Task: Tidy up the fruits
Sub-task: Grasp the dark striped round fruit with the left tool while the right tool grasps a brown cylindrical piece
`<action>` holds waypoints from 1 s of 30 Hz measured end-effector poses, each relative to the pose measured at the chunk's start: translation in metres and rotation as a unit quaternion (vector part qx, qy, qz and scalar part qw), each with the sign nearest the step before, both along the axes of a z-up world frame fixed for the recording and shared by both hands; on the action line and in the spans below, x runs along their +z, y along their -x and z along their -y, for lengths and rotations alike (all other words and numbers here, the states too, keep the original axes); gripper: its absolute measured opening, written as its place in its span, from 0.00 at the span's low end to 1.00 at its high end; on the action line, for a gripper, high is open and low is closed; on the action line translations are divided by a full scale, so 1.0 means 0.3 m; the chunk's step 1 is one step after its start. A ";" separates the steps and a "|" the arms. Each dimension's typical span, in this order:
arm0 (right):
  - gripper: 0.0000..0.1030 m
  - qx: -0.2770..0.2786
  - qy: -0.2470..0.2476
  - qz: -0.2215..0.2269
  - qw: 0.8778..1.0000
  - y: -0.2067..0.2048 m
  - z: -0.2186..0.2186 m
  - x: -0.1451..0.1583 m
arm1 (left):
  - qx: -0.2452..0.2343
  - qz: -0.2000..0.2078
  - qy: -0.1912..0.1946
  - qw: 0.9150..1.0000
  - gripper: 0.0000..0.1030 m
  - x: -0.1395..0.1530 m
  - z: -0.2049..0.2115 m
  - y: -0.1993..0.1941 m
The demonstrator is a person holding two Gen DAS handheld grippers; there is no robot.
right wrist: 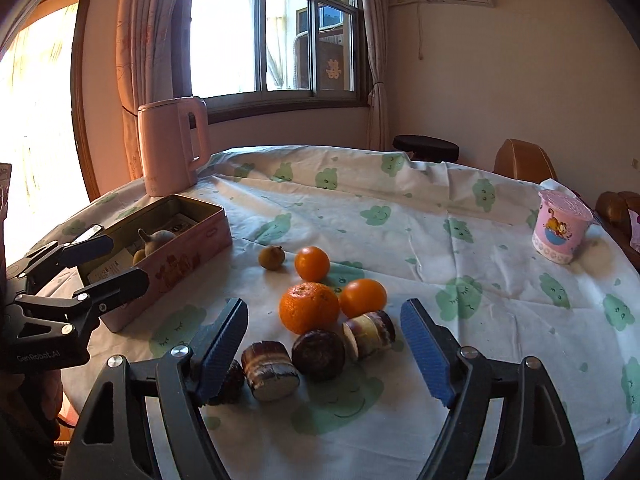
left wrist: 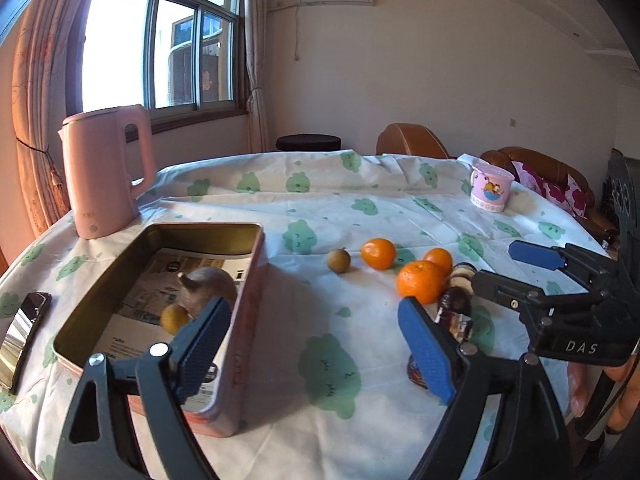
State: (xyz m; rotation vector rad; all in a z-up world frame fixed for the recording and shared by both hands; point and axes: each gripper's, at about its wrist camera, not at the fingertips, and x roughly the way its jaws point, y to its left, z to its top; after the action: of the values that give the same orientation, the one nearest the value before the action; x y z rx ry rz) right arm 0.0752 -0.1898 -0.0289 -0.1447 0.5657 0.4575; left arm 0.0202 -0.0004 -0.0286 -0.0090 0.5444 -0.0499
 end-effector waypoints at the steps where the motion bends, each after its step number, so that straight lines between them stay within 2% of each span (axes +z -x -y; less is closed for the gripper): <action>1: 0.78 -0.005 -0.002 0.000 1.000 0.005 0.019 -0.007 | -0.009 -0.006 -0.002 1.000 0.86 -0.010 0.025 -0.004; 8: 0.78 -0.045 -0.012 0.021 0.999 0.026 0.125 -0.030 | -0.056 -0.035 -0.016 0.998 0.84 -0.056 0.160 -0.010; 11: 0.78 -0.059 -0.030 0.018 0.998 0.030 0.170 -0.037 | -0.071 -0.049 -0.022 0.996 0.77 -0.076 0.195 -0.018; 17: 0.78 -0.060 -0.052 0.012 0.997 0.023 0.192 -0.042 | -0.090 -0.083 -0.021 0.992 0.57 -0.123 0.226 -0.039; 21: 0.78 -0.055 -0.045 0.014 0.997 0.026 0.179 -0.046 | -0.097 -0.091 -0.010 0.991 0.54 -0.128 0.221 -0.044; 22: 0.78 -0.054 -0.042 0.015 0.998 0.026 0.176 -0.046 | -0.100 -0.095 -0.008 0.990 0.48 -0.133 0.221 -0.047; 23: 0.78 -0.053 -0.039 0.017 0.998 0.028 0.171 -0.047 | -0.105 -0.100 -0.005 0.989 0.38 -0.138 0.220 -0.050; 30: 0.78 -0.033 -0.027 0.020 0.999 0.035 0.132 -0.047 | -0.114 -0.106 0.009 0.988 0.36 -0.140 0.207 -0.052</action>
State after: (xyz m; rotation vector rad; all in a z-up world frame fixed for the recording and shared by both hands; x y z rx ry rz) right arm 0.0646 -0.2295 -0.0431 -0.0824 0.5169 0.4046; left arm 0.0359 -0.0626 -0.0707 0.0309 0.7563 -0.2805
